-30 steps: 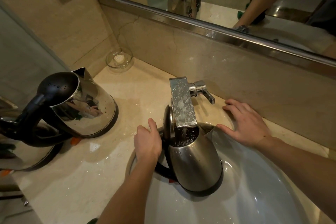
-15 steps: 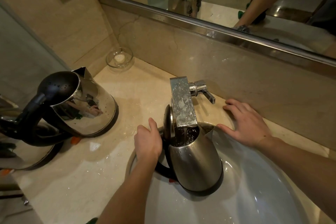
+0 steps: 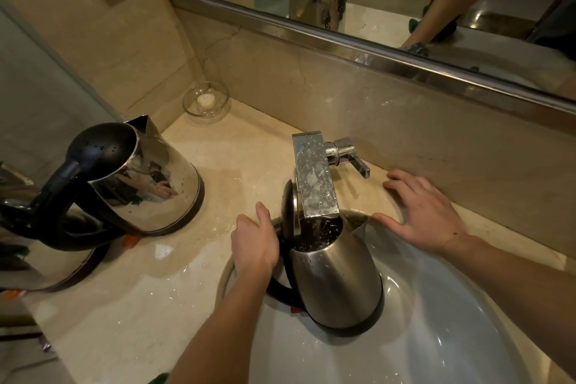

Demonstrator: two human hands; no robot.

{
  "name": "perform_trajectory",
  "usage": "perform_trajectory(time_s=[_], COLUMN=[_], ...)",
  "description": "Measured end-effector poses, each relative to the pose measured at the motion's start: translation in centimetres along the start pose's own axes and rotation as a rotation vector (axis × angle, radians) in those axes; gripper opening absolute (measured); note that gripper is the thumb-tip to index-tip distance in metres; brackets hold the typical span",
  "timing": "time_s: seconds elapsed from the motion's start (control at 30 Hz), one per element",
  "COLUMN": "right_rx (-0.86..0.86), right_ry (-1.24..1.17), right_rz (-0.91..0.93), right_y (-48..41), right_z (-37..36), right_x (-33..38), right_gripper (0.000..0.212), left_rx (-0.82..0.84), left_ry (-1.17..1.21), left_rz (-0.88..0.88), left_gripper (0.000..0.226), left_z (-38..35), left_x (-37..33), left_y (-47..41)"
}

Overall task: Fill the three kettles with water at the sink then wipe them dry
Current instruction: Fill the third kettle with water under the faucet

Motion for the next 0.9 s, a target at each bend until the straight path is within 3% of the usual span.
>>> perform_trajectory(time_s=[0.9], right_rx=[0.009], right_ry=[0.002], right_rz=[-0.001], right_y=[-0.03], right_z=[-0.08], right_x=[-0.04], right_gripper=[0.079], left_rx=[-0.003], left_ry=[0.009], left_rz=[0.004], left_gripper=[0.054], left_z=[0.2], left_x=[-0.16], left_y=[0.22])
Point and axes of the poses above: each hand's wrist, its own y-axis away from the middle knuckle, its own z-axis out of the back of the hand, x = y × z, the point moved 6 cm from there along -y, towards the middle knuckle, and after that the axes turned 13 degrees about -y, right-handed, at the moved point
